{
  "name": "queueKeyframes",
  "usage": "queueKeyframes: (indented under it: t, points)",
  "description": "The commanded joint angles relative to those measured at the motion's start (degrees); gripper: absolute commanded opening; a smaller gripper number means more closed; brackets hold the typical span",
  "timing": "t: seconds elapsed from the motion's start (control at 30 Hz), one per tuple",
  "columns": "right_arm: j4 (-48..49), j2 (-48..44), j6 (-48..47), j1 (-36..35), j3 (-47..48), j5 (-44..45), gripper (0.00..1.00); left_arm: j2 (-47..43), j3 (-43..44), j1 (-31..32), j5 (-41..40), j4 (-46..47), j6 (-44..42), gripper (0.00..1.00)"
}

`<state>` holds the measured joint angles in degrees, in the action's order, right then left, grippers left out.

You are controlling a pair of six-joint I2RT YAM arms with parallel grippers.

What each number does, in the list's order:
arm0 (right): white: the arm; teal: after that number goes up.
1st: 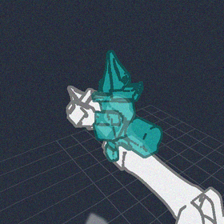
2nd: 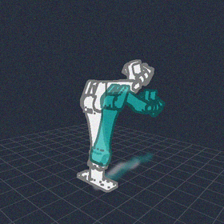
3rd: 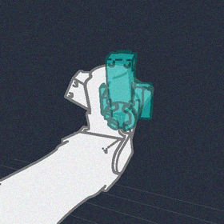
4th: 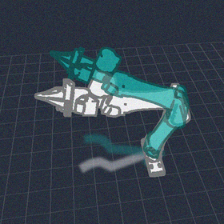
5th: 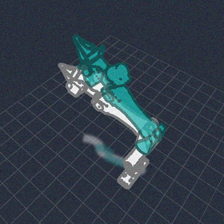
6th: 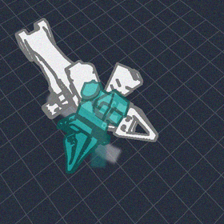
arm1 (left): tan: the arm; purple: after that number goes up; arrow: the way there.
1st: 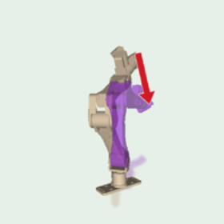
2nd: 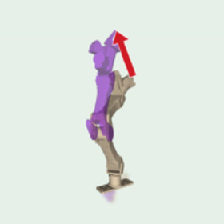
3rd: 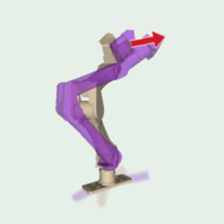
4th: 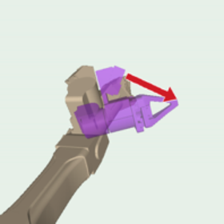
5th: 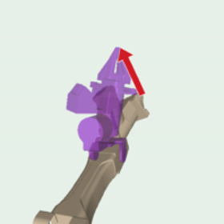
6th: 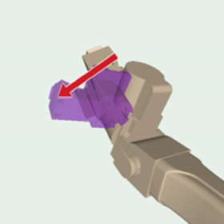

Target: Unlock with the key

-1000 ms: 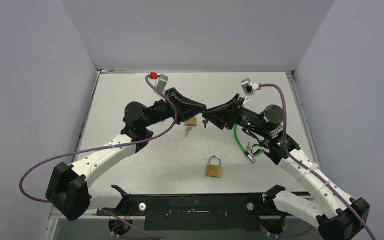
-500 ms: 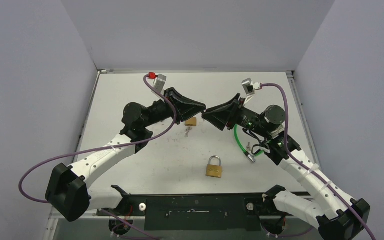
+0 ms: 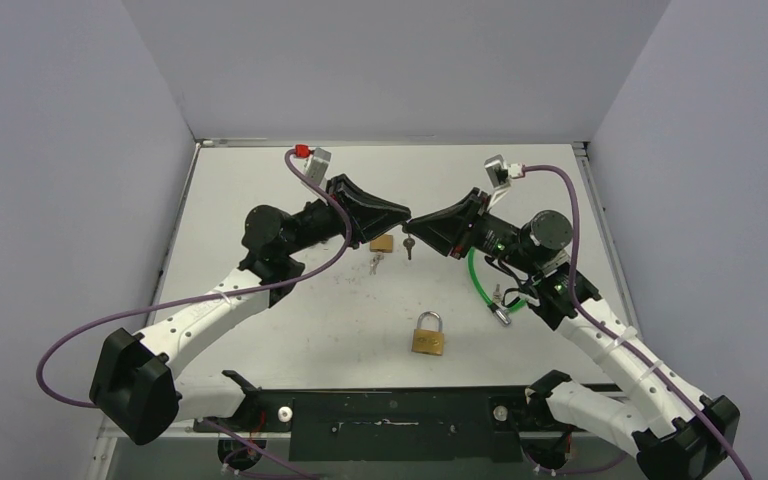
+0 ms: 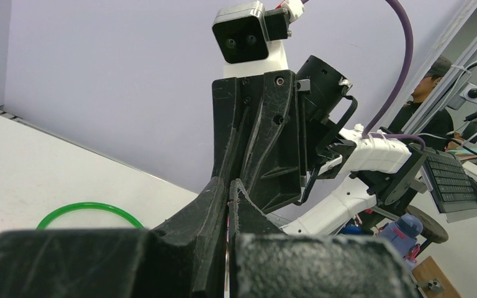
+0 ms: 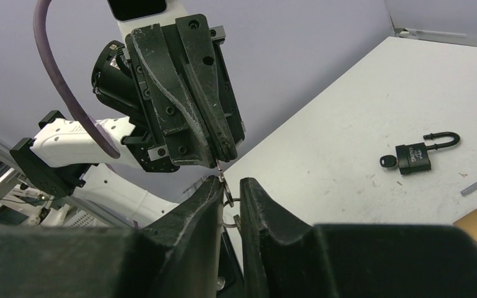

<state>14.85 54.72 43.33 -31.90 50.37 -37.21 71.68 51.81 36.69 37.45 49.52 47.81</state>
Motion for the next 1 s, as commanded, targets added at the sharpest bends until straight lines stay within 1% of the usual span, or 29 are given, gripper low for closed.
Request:
queueKeyframes:
  t: [0.0, 0.13, 0.3, 0.37, 0.43, 0.5, 0.57, 0.63, 0.7, 0.77, 0.8, 0.83, 0.9, 0.93, 0.97]
  points:
    - [4.35, 1.18, 0.8, 0.26, 1.81, -1.85, 0.14, -1.42, 2.52, -0.23, 0.39, 3.0, 0.78, 0.0]
    - [4.48, 1.96, 1.09, 0.26, 2.01, -3.06, 0.1, -1.34, 2.98, -0.28, 0.21, 2.26, 0.44, 0.0]
    - [4.38, 2.0, 1.05, 0.26, 1.43, -3.31, 0.09, -1.13, 3.25, -0.3, -0.05, 2.16, 0.57, 0.0]
    - [4.39, 2.0, 0.96, 0.23, 1.15, -3.46, 0.11, -1.19, 3.34, -0.3, -0.3, 2.17, 0.7, 0.0]
    - [4.24, 1.91, 0.89, 0.26, 0.85, -3.5, 0.2, -1.19, 3.38, -0.34, -0.44, 2.32, 0.87, 0.0]
    - [4.09, 1.7, 0.94, 0.26, 0.7, -3.21, 0.21, -1.1, 3.46, -0.43, -0.45, 2.36, 1.34, 0.0]
    - [4.07, 1.67, 1.05, 0.26, 0.7, -3.13, 0.15, -0.72, 3.57, -0.98, 0.24, 2.53, 2.46, 0.0]
    - [4.12, 1.64, 1.37, 0.26, 0.85, -2.94, 0.07, -0.3, 3.56, -1.67, 0.82, 3.4, 3.52, 0.0]
    - [4.17, 1.66, 1.31, 0.25, 0.91, -2.72, 0.0, -0.32, 3.19, -2.17, 0.6, 4.16, 4.45, 0.0]
    - [4.0, 1.55, 1.04, 0.26, 0.96, -2.17, 0.0, -0.52, 2.88, -2.67, -0.09, 4.1, 4.89, 0.0]
    - [3.93, 1.46, 0.91, 0.22, 0.93, -1.9, 0.0, -0.65, 2.68, -2.94, -0.47, 4.1, 4.92, 0.02]
    - [3.57, 1.37, 0.66, 0.2, 0.96, -1.33, 0.0, -0.88, 2.49, -3.16, -1.05, 3.91, 4.93, 0.09]
    - [2.63, 0.96, 0.05, 0.19, 0.76, 0.01, 0.0, -1.77, 1.77, -3.62, -3.35, 2.16, 4.17, 0.32]
    - [1.88, 0.73, -0.59, 0.22, 0.74, 0.93, 0.0, -2.57, 1.52, -3.95, -5.53, 0.22, 3.22, 0.54]
    - [1.07, 0.55, -1.05, 0.33, 0.74, 1.89, 0.0, -3.64, 1.25, -4.18, -8.12, -2.75, 1.81, 0.66]
